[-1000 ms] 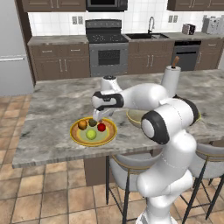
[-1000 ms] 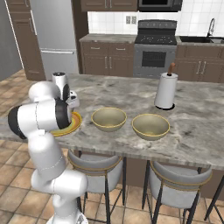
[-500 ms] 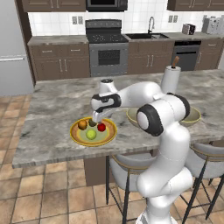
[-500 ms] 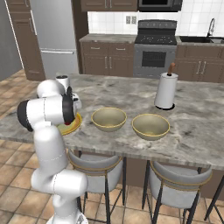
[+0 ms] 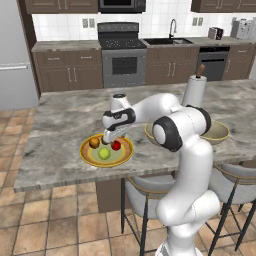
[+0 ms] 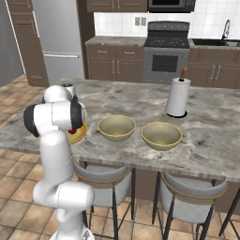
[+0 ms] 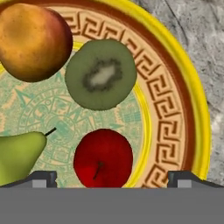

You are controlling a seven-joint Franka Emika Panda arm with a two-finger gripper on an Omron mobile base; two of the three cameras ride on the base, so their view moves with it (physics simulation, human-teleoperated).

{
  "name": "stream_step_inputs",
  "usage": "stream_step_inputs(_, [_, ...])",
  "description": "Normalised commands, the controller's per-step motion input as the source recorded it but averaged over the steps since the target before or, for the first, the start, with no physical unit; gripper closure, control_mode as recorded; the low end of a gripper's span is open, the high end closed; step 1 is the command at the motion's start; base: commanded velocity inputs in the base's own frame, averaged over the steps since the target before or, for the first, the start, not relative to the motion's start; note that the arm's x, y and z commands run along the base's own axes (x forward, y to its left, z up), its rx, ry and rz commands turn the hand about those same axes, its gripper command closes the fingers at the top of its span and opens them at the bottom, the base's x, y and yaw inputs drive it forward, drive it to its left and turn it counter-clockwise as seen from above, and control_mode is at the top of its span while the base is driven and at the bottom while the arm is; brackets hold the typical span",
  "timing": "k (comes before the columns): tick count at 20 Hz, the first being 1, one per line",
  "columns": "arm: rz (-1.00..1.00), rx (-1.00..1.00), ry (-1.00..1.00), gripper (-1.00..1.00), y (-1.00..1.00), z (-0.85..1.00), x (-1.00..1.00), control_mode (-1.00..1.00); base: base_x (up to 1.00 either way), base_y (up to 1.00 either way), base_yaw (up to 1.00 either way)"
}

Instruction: Take the fruits from the plate on the dining counter and place two fruits in each bowl.

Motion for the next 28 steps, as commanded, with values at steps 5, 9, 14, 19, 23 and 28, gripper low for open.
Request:
stream_step_inputs(5, [0.0,0.0,0.07,-1.0,0.02,-0.16,-0.06,-1.0,0.0,0.0,0.0])
stream_step_inputs(9, [0.0,0.0,0.06,-1.0,0.01,-0.16,-0.01,-1.0,0.0,0.0,0.0])
stream_step_inputs(14, [0.0,0.0,0.01,-1.0,0.07,-0.14,0.0,-1.0,0.0,0.0,0.0])
stream_step_inputs(19, [0.0,0.0,0.0,-1.0,0.01,-0.15,0.04,-1.0,0.0,0.0,0.0])
stream_step_inputs(23, [0.0,0.0,0.03,-1.0,0.0,-0.1,0.0,-1.0,0.0,0.0,0.0])
stream_step_inputs(28, [0.0,0.0,0.03,-1.0,0.0,-0.07,0.0,-1.0,0.0,0.0,0.0])
